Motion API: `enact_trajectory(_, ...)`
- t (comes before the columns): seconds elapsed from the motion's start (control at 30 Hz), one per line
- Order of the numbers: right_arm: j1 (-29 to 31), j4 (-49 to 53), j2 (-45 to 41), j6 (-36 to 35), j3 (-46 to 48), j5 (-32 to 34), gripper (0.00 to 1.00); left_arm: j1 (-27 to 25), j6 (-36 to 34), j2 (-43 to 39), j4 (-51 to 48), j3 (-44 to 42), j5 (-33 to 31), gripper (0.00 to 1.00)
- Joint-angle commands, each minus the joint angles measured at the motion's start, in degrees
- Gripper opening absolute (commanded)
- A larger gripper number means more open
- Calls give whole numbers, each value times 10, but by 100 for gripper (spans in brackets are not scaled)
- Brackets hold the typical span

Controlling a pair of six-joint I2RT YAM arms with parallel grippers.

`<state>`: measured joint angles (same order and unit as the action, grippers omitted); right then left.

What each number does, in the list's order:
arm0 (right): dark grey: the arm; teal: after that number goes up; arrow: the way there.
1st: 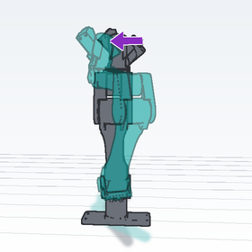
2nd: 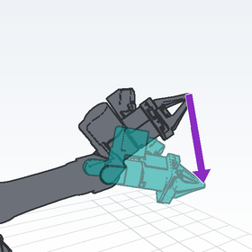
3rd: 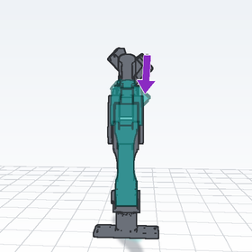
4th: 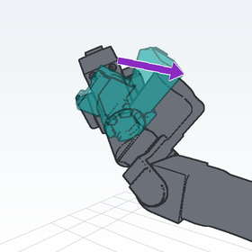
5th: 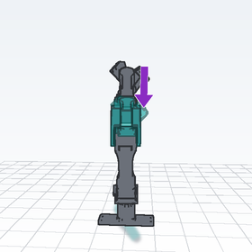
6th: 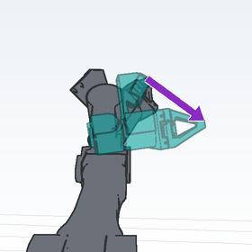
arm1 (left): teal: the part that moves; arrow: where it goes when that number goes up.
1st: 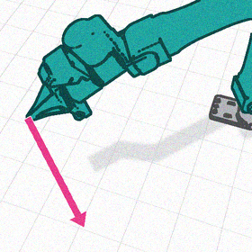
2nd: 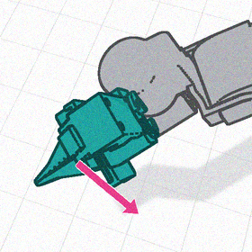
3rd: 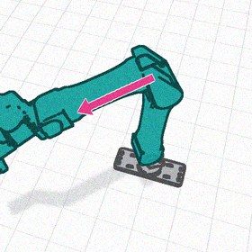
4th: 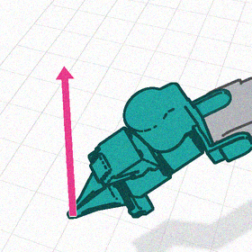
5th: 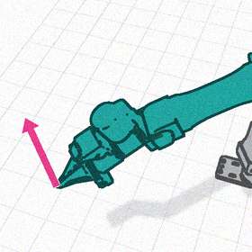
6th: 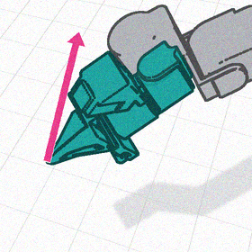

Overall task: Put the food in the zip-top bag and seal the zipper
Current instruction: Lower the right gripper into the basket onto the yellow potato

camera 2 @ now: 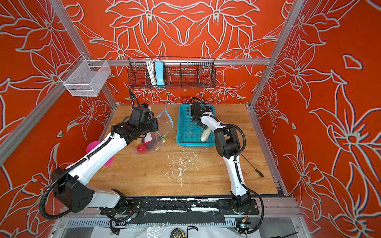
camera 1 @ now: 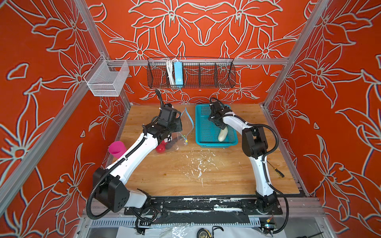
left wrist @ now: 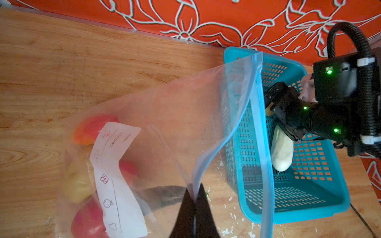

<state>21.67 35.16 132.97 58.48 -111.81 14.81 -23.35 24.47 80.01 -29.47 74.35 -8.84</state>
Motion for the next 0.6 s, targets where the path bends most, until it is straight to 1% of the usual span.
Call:
enact_trajectory(0.0, -5, 4, 6, 28, -12, 32, 93, -2, 10, -3, -4, 7, 5, 0)
enact_trajectory(0.2, -10, 34, 35, 32, -61, 49, 92, -1, 15, -5, -4, 7, 15, 0)
enact_trajectory(0.3, -9, 60, 58, 44, -93, 49, 84, -1, 14, -7, -7, 9, 14, 0)
enact_trajectory(0.37, -9, 79, 75, 51, -117, 47, 82, 0, 13, -7, -7, 8, 11, 0)
enact_trajectory(0.43, -11, 84, 90, 50, -133, 42, 78, 1, 14, -7, -7, 8, 12, 0)
enact_trajectory(0.5, -11, 88, 101, 52, -142, 31, 77, 1, 15, -6, -7, 9, 14, 0)
enact_trajectory(0.57, -12, 85, 105, 51, -142, 22, 73, 1, 16, -7, -8, 8, 15, 0)
